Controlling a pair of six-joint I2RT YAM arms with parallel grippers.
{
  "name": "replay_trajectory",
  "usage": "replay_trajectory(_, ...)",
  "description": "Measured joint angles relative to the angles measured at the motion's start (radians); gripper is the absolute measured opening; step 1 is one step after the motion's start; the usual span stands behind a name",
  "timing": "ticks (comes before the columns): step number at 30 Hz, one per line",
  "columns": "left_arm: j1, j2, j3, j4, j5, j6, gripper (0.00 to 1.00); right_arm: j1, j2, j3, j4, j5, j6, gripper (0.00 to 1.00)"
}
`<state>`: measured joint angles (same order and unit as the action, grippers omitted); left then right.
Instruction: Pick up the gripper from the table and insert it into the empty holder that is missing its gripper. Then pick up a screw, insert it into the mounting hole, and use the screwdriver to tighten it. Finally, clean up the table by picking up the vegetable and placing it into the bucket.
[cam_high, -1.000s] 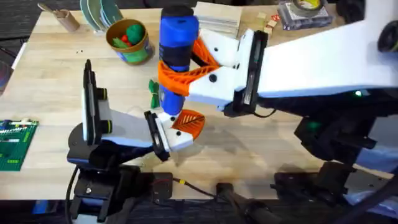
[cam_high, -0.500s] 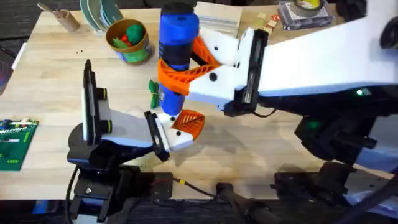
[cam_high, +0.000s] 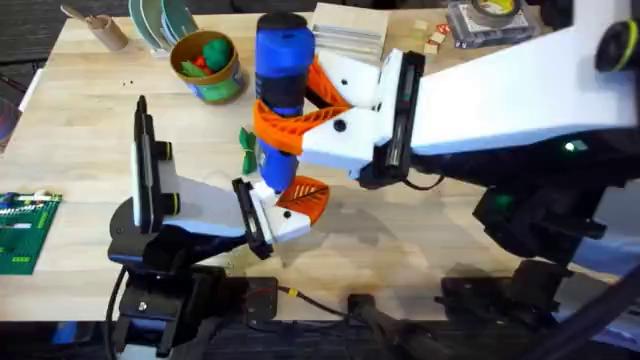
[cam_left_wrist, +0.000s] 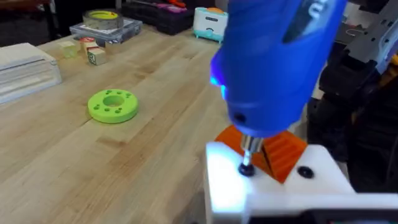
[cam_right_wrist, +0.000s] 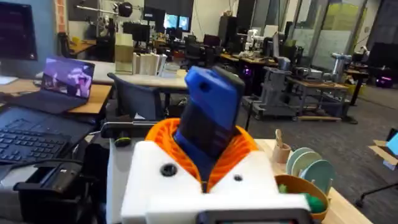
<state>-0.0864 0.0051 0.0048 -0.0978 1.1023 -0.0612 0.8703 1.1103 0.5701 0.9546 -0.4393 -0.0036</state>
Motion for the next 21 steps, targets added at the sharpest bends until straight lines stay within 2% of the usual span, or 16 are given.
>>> replay_trajectory(21,0.000,0.000,0.000,0.000,0.000,0.000,0.006,0.000,0.000,0.017,-0.064,0.001,0.005,0.027)
